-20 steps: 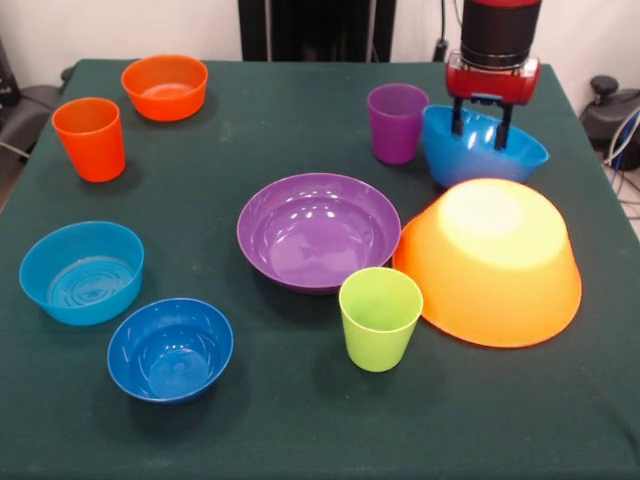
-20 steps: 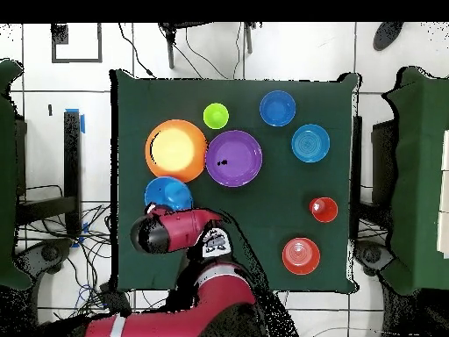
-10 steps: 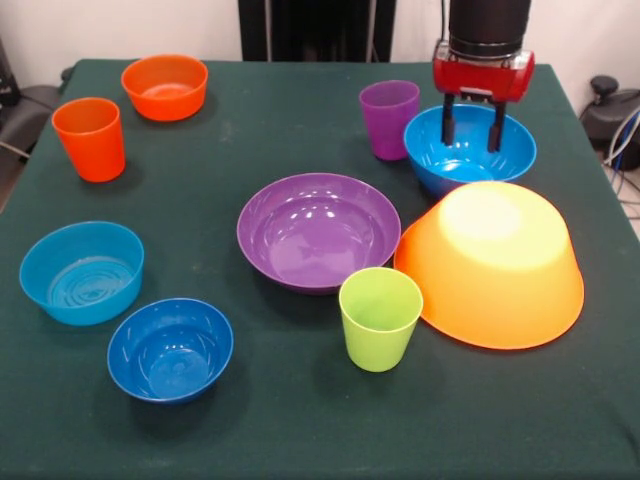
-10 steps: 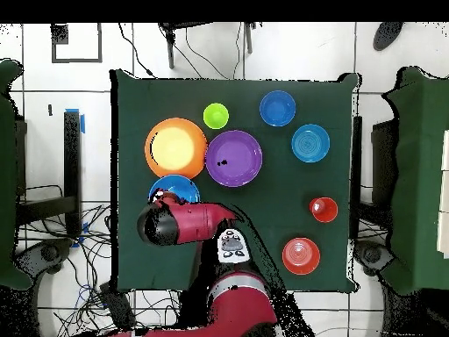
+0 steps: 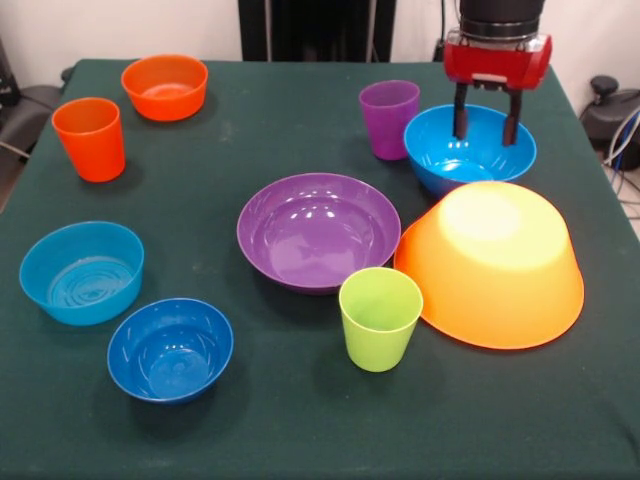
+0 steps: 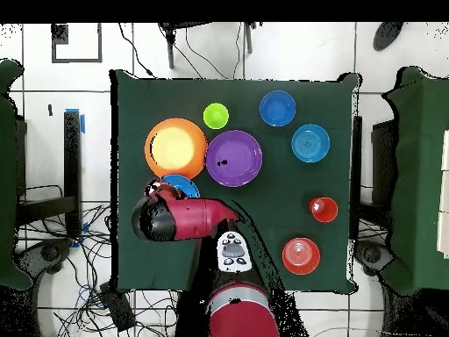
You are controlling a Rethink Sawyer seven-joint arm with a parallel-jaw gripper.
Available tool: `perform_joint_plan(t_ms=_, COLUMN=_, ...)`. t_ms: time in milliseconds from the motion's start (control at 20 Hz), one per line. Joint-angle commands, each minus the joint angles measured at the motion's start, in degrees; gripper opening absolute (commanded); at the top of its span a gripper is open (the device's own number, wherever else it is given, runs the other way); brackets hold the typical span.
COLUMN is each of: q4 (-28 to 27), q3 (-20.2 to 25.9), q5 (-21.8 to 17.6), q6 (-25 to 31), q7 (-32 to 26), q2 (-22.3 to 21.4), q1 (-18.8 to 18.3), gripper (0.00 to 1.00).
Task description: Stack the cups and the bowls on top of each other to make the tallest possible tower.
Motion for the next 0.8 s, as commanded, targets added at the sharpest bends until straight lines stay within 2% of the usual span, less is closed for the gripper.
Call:
perform_joint_plan(t_ms=50, q4=3.0, q3=7.2, q5=2.9, q6=5.4, q7=5.9, q2=-2.5, q1=-1.2, gripper=1.0)
perform_joint_plan(t_ms=500, q4=1.7, q3=4.0, q5=1.5, q6=5.9, q7=4.1, q2=-2.0, q1=-0.1, gripper=1.0)
perform_joint_plan(t_ms=800, q4=1.4, q3=3.7, q5=-0.1, q6=5.1, q7=2.4, q2=-1.1, q1=-1.2, gripper=1.0)
